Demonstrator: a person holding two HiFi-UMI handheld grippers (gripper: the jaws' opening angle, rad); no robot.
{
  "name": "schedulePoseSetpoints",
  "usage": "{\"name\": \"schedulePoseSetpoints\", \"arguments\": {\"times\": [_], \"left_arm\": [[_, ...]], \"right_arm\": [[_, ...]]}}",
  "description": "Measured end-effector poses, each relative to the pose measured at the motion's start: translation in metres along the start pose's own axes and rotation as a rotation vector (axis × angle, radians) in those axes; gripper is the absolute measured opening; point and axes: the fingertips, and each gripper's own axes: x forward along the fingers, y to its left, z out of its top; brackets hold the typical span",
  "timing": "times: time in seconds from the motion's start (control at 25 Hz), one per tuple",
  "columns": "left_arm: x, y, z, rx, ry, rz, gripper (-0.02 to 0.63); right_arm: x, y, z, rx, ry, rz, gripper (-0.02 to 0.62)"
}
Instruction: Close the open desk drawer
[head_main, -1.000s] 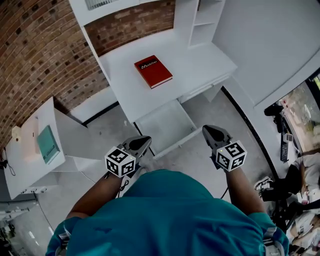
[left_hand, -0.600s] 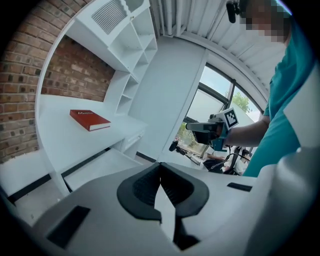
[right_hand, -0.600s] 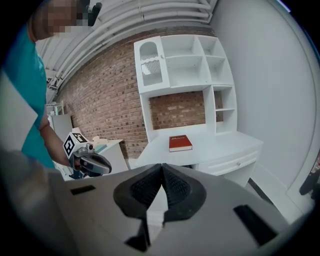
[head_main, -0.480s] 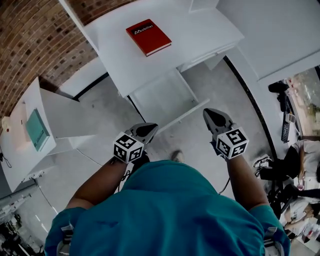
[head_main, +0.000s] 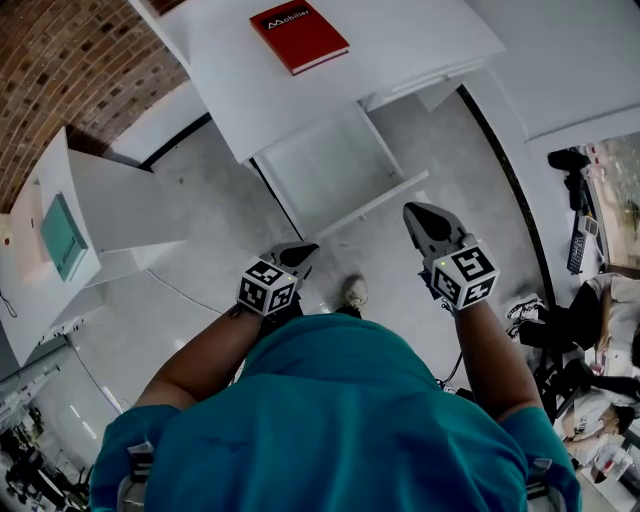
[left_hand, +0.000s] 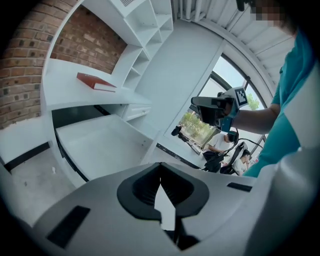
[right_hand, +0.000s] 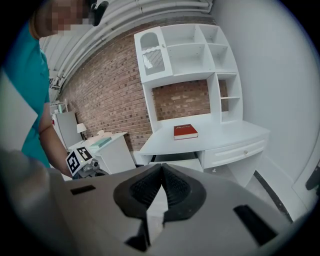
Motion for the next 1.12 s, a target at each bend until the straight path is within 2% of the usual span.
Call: {"name": "schedulePoseSetpoints", "arguments": {"times": [0.2, 0.44, 0.76, 1.12], "left_arm": [[0.008, 0.003, -0.039, -0.027, 0.064, 0.03, 0.015], [0.015, 0.017, -0.063, -0.041, 0.099, 0.087, 0.015], [0.015, 0.032, -0.07, -0.095, 0.107, 0.121, 0.015], [0.013, 0.042, -0.064, -0.114, 0.075, 0.143, 0.015]], "right_arm": [[0.001, 0.006, -0.013, 0.012, 0.015, 0.005, 0.021], [-0.001, 0.01, -0.021, 0.016, 0.027, 0.003, 0.021], [-0.004, 0.012, -0.027, 0.027, 0.032, -0.011, 0.021], [-0.003, 0.017, -0.032, 0.033, 0.033, -0.014, 0.021]]}}
